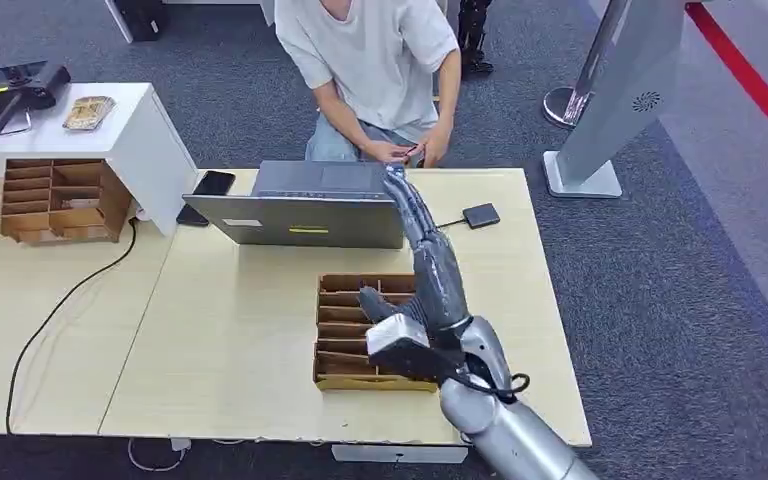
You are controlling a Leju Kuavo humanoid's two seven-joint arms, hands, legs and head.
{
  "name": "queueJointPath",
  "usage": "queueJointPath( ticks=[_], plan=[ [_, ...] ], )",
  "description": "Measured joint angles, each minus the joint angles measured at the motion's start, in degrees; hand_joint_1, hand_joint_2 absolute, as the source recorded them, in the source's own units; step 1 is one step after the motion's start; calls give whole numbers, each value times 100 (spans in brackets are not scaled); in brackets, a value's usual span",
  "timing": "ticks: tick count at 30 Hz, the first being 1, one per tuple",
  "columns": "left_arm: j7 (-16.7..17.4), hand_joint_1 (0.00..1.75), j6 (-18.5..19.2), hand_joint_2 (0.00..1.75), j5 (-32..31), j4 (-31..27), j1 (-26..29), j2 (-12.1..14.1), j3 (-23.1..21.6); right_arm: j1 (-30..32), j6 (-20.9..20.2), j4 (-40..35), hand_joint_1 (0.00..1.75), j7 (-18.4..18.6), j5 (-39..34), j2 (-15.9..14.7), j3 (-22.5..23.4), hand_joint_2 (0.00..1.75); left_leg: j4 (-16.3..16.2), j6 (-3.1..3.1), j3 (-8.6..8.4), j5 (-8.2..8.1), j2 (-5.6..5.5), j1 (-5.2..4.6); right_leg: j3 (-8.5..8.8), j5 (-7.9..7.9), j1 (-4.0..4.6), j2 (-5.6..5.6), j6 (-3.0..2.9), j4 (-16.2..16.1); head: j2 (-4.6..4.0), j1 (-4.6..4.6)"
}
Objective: Pass the card to the sensor for recognition and then transmit it.
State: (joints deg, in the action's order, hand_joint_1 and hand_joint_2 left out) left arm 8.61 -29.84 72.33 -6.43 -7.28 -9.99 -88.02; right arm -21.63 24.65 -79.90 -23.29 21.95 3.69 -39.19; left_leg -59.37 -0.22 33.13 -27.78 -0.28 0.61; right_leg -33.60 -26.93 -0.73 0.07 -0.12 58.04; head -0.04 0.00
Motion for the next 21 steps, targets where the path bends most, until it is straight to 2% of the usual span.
queueJointPath(
  ticks=[2,5,7,9,14,21],
  plan=[
    [-2,0,-26,0,65,0,0,-4,13,470,-309,-402,0,-433,-712,-59,85,0,0,-1,1,-3,0,0,1,-3,0,-1,3,-2,0,0],
    [-7,0,-59,0,135,0,3,-24,50,1183,-864,-907,0,-852,-1453,-135,177,0,0,1,3,-6,0,-1,1,-5,0,-2,5,-2,0,-2],
    [-13,0,-74,0,175,0,4,-31,76,1597,-1249,-1241,0,-1058,-1795,-179,247,0,0,-2,4,-8,1,-1,0,-5,0,-1,5,-3,0,0],
    [-13,0,-85,0,192,0,2,-33,111,1954,-1403,-1482,0,-1158,-1958,-207,301,0,0,-2,4,-9,1,0,0,-5,0,-1,5,-3,0,0],
    [-9,0,-109,0,223,0,2,-37,142,2514,-1523,-1835,0,-1225,-2084,-236,431,0,0,-2,3,-9,2,0,1,-5,0,0,5,-3,0,0],
    [-9,0,-120,0,229,0,3,-37,142,2842,-1562,-1905,0,-1232,-2115,-253,538,0,0,-2,2,-8,2,0,2,-4,0,0,5,-3,0,0]
  ],
)
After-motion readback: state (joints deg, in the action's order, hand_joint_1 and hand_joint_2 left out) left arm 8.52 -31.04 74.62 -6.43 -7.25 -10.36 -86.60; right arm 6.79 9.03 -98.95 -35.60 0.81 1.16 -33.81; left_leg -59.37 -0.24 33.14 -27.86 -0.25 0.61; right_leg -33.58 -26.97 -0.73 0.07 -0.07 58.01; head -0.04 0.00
